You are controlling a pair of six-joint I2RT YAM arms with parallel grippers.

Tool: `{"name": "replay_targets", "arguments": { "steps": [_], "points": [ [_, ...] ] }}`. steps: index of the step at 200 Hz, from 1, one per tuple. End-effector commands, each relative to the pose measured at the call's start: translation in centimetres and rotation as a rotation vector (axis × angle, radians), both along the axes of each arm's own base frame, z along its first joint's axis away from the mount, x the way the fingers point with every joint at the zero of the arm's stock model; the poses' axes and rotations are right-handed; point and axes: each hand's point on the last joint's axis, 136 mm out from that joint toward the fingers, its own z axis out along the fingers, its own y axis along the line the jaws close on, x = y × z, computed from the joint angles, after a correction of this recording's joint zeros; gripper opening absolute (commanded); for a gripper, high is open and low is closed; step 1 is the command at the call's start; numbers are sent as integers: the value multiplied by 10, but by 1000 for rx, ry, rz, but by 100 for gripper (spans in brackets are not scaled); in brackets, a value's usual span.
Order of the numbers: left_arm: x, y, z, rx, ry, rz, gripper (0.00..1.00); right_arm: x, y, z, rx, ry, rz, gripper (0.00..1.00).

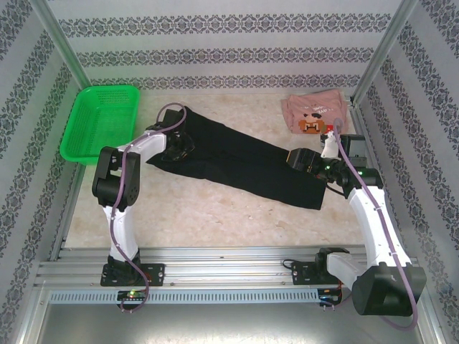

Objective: Fold and stack the t-shirts

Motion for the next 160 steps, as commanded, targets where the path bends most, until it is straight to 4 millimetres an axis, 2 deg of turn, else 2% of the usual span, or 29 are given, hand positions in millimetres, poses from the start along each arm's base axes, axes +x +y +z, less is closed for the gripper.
{"name": "replay_targets", "arguments": {
  "steps": [1,14,61,82,130,160],
  "points": [
    [3,-3,0,0,4,-2,20,2,6,4,3,-24,38,98],
    [2,-4,-2,-2,15,-13,16,2,6,5,1,-24,39,98],
    [-6,-4,-9,-8,36,-21,10,4,5,4,-8,-17,38,98],
    [-11,-4,-11,-12,43,-27,0,4,4,3,-17,-15,37,98],
    [-23,0,-11,-21,44,-32,0,5,2,2,-28,-12,33,98],
    [-16,-3,4,-48,-10,-22,0,6,1,0,-30,-5,24,98]
  ]
}}
